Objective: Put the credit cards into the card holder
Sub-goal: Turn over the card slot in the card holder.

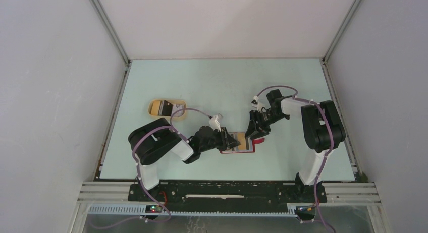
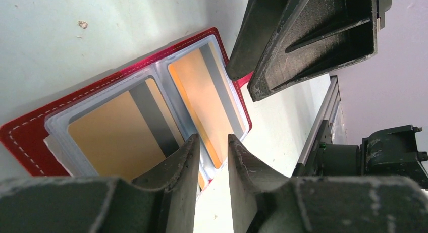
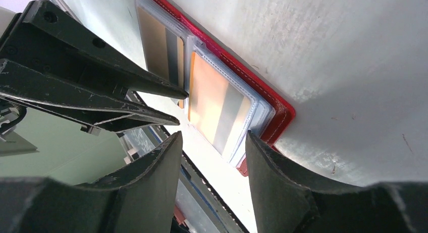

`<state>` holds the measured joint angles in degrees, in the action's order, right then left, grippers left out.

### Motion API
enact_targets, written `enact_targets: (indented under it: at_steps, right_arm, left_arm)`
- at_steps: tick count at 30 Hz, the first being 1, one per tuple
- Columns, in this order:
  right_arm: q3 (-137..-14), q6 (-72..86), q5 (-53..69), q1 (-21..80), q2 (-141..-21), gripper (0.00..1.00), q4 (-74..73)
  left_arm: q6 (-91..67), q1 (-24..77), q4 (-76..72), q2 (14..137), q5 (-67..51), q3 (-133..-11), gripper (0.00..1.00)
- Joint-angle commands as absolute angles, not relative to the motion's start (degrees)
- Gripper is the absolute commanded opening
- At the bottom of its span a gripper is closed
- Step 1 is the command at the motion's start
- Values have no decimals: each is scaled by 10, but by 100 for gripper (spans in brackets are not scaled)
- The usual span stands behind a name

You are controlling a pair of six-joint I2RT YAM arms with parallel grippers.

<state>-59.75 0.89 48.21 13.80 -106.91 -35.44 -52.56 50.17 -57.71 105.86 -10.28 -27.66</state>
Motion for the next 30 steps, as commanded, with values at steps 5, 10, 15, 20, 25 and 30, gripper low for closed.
enact_targets:
  at_steps: [5, 10, 15, 20, 25, 30]
  right_arm:
    - [-600, 18, 465, 144, -1067, 59, -350]
    - [-600, 31, 482, 147, -1083, 60, -346]
    - [-600, 38, 519, 152, -1081, 61, -342]
    - [-600, 39, 563, 151, -1073, 61, -338]
    - [-602, 28, 581, 155, -1052, 59, -340]
    - [-605, 20, 610, 156, -1052, 52, -344]
  left_arm:
    - [-527, 498, -580, 1073, -108, -286, 32]
    - [-530, 498, -580, 1082, -115, -291, 27]
    - [-528, 499, -564, 1084, -115, -297, 20]
    - [-528, 498, -549, 1084, -111, -301, 15]
    - [-527, 496, -544, 1076, -103, -295, 17]
    - [-531, 492, -561, 1053, -107, -281, 24]
